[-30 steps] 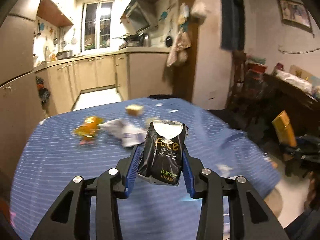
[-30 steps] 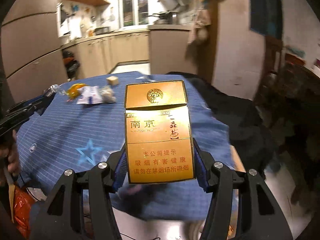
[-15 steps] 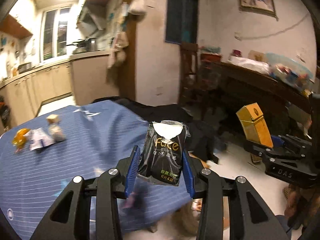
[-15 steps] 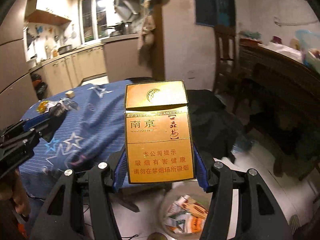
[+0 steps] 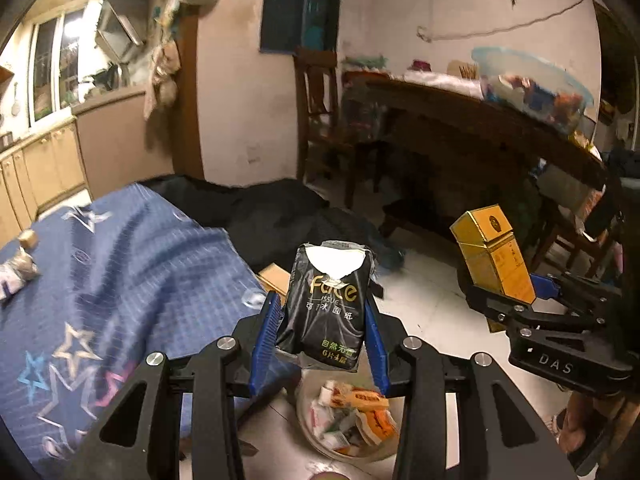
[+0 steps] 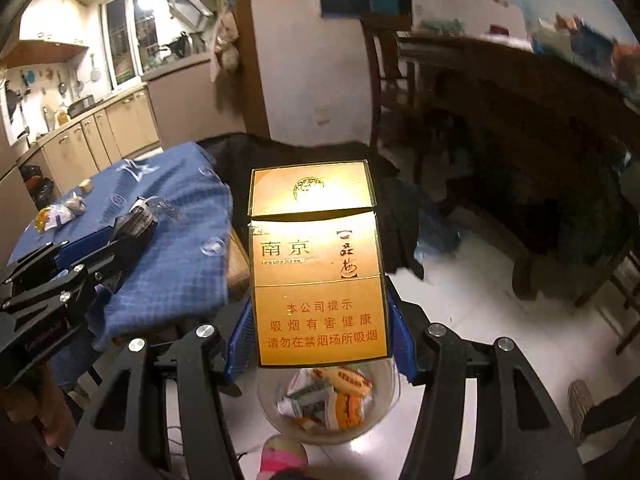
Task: Collect trash
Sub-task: 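Carry the cigarette box and tissue pack over the white bucket, then open the left gripper to drop the tissue pack while the right gripper releases the cigarette box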
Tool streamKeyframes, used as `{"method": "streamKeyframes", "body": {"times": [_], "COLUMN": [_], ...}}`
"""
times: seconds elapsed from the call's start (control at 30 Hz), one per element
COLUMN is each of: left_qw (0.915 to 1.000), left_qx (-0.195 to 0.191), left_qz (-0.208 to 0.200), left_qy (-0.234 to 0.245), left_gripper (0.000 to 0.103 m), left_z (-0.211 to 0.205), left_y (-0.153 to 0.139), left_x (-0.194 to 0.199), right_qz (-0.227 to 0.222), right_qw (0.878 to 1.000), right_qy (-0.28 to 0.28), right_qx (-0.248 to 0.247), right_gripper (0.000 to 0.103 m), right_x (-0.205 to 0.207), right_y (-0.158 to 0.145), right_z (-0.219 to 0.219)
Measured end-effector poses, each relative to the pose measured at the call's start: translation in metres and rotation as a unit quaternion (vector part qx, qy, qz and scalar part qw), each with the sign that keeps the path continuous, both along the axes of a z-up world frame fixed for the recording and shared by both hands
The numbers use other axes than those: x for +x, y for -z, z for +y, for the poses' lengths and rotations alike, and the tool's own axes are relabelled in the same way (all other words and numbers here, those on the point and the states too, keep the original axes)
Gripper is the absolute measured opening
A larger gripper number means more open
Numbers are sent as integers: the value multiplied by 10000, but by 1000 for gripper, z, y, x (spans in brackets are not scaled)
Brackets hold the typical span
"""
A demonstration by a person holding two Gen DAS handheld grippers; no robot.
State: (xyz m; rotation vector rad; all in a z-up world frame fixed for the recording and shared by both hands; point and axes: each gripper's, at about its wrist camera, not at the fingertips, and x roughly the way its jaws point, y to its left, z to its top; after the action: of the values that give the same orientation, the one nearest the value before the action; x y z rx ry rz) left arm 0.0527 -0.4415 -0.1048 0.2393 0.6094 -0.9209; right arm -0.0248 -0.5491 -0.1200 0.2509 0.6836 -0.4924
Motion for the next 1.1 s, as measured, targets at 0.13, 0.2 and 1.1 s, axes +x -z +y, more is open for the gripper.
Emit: {"method": "streamKeyframes", "body": {"times": [0.13, 0.2, 1.1], "left_qw": [9996, 9991, 9883], "left_qx": [217, 324, 1316], "left_qz": [165, 264, 734], "left_qy": [68, 106, 228], "left_gripper": [41, 41, 41], "left_z": [-16, -24, -76], "left_y": [24, 37, 139], "left_x": [1, 1, 21], "right_qz": [261, 379, 1221], "right_qw": [9991, 9983, 9835], "right_qy": [61, 114, 45], "right_qx": [328, 427, 1334], "right_gripper": [54, 54, 54], "right_x": [0, 0, 2], "right_y": [19, 30, 104], "right_z": [-16, -21, -56]}}
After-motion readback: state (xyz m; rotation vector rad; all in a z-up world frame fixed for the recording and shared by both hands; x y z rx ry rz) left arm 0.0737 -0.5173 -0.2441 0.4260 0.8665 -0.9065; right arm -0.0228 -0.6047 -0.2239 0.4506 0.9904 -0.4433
